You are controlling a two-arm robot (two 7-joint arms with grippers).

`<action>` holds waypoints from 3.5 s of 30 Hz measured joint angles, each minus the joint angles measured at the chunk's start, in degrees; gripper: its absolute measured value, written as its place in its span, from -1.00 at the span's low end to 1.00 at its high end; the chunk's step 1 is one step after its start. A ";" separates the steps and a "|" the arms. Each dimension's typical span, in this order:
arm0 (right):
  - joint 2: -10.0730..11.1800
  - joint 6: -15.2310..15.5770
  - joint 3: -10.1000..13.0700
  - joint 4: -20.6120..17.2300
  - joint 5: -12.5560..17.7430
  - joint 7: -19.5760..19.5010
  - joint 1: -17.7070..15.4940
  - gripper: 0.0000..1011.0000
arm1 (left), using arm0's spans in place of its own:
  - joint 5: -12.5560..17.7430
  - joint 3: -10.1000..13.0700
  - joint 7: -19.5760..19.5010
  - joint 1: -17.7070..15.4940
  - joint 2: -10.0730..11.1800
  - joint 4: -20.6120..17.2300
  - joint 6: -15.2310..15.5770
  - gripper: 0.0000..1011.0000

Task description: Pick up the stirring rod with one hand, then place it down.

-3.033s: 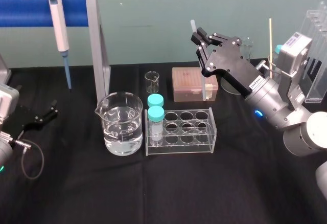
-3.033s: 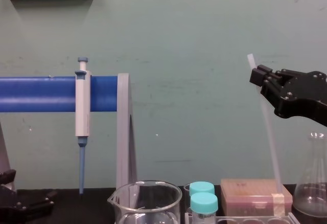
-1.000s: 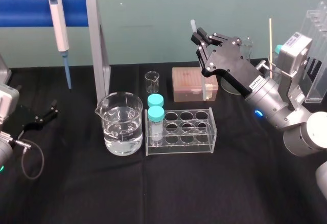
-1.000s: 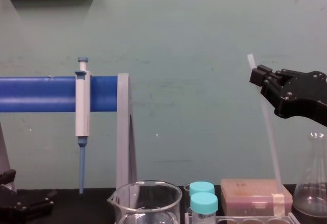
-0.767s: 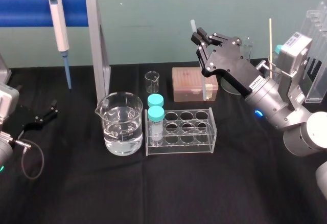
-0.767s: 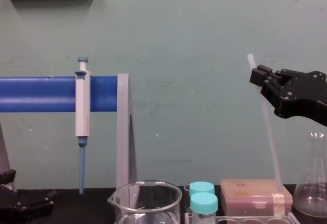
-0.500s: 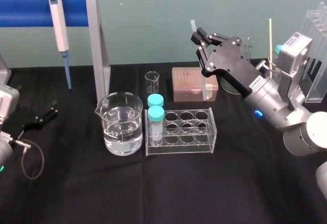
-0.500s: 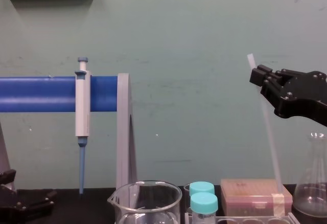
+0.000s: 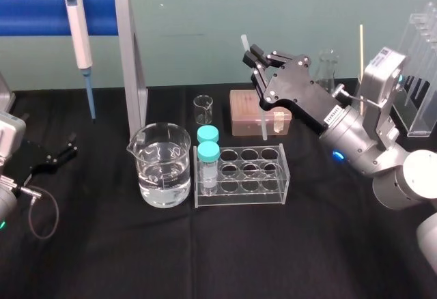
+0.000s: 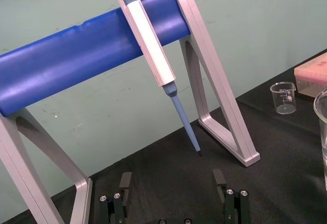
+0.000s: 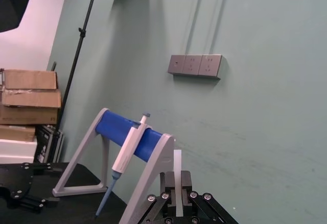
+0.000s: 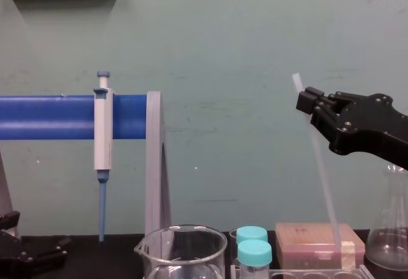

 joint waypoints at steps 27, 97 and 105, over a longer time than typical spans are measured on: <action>-0.36 0.30 -2.35 3.42 2.21 3.19 1.92 -0.87 | 0.00 0.00 0.00 0.00 0.00 0.00 0.00 0.98; -1.31 -1.20 -6.46 16.64 6.80 11.24 8.40 -0.87 | 0.00 0.00 0.00 0.00 0.00 0.00 0.00 0.98; -1.56 -1.30 -6.91 18.04 6.65 11.79 9.10 -0.87 | 0.00 0.00 0.00 0.00 0.00 0.00 0.00 0.98</action>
